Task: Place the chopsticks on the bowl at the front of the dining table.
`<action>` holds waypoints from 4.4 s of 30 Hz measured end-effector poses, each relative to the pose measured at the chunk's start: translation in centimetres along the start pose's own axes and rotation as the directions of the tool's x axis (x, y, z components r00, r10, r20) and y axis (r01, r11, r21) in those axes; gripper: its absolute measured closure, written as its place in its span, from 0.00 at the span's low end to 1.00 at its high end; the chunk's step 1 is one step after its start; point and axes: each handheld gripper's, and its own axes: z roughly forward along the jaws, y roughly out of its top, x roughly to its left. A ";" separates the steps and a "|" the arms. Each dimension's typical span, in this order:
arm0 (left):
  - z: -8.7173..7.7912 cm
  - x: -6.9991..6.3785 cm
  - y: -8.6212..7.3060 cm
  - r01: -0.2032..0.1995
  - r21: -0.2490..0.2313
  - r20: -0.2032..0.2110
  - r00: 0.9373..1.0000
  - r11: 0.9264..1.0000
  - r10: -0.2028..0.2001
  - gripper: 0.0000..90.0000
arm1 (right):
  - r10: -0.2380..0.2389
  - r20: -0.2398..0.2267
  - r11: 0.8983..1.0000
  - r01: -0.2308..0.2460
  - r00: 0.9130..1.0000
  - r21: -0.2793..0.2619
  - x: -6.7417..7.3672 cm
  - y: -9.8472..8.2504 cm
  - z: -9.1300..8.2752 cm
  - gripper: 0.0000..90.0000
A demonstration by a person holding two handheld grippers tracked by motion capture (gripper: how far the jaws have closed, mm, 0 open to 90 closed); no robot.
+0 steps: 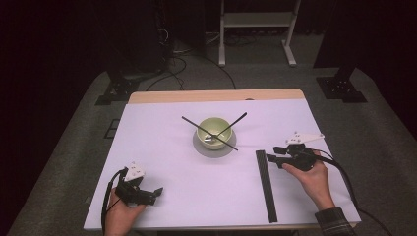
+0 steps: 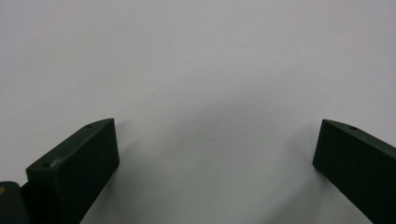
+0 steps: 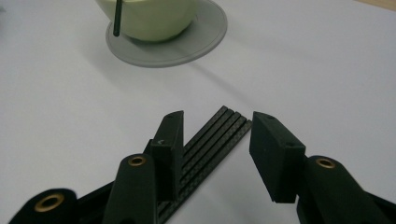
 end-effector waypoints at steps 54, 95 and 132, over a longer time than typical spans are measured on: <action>0.0 0.0 0.0 -0.001 0.000 0.000 1.000 1.000 0.001 0.00 | -0.034 0.000 0.995 0.034 0.999 0.090 2.7 -5.9 0.2 0.48; 0.0 0.0 0.0 0.000 0.000 0.000 1.000 1.000 0.000 0.00 | -0.031 0.052 0.993 0.025 0.998 0.114 2.9 -8.7 -3.6 0.44; 0.0 0.0 0.0 -0.003 0.003 0.000 1.000 1.000 0.003 0.00 | 0.005 0.123 0.991 -0.021 0.992 0.130 -0.6 -8.8 -4.5 0.42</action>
